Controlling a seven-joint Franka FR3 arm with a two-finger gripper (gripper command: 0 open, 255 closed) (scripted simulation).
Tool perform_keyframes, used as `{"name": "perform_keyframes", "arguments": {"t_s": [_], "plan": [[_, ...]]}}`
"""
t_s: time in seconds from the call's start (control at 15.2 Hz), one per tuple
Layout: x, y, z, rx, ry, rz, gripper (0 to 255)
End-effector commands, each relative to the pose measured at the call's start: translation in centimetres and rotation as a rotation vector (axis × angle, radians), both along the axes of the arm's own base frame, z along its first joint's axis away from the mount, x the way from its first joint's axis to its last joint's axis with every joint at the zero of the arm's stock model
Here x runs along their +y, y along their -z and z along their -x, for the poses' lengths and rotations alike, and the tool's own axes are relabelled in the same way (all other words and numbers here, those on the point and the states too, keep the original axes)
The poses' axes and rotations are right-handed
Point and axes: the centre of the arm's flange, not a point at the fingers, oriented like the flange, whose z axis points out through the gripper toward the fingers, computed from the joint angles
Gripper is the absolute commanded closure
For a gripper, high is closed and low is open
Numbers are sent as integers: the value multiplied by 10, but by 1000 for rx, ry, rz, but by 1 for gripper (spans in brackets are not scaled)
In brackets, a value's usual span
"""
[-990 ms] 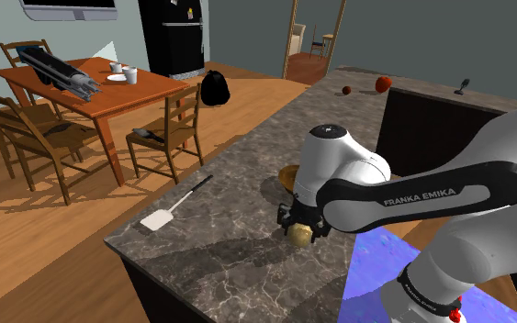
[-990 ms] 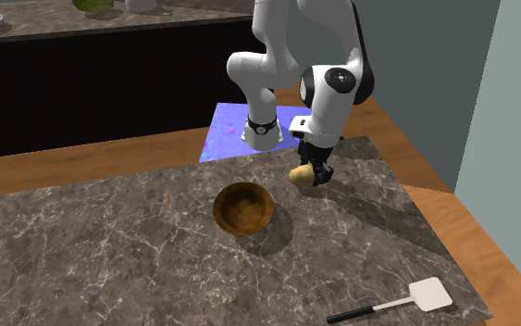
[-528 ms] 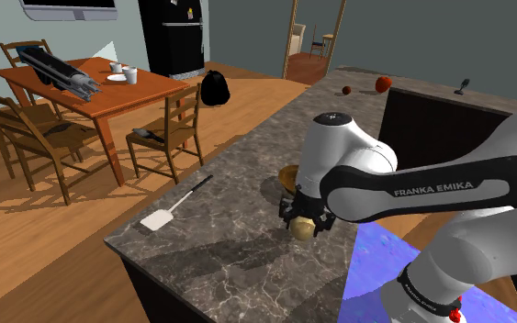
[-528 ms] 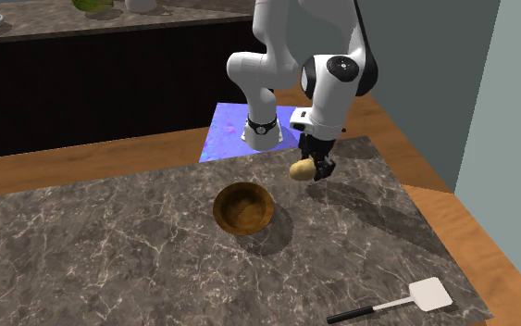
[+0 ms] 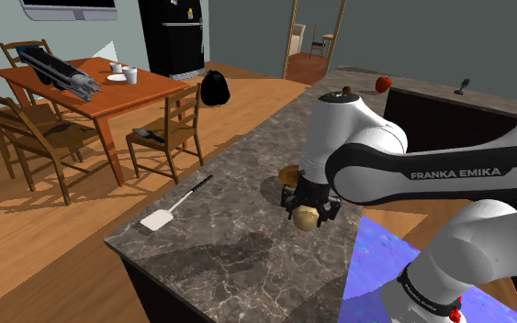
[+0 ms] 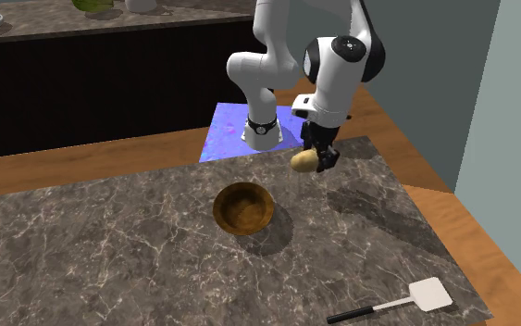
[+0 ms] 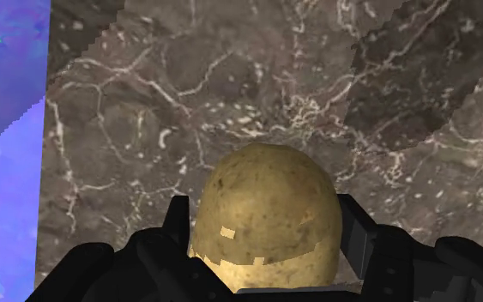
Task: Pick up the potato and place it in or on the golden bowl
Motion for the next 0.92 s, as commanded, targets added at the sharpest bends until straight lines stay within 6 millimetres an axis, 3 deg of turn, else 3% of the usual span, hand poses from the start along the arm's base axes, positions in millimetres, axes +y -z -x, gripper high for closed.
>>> {"name": "perform_keyframes", "arguments": {"t_s": [0.0,0.59,0.86], "plan": [[0,-10,0,1,0,0,255],[0,-53,0,1,0,0,255],[-42,-53,-32,1,0,0,255]]}}
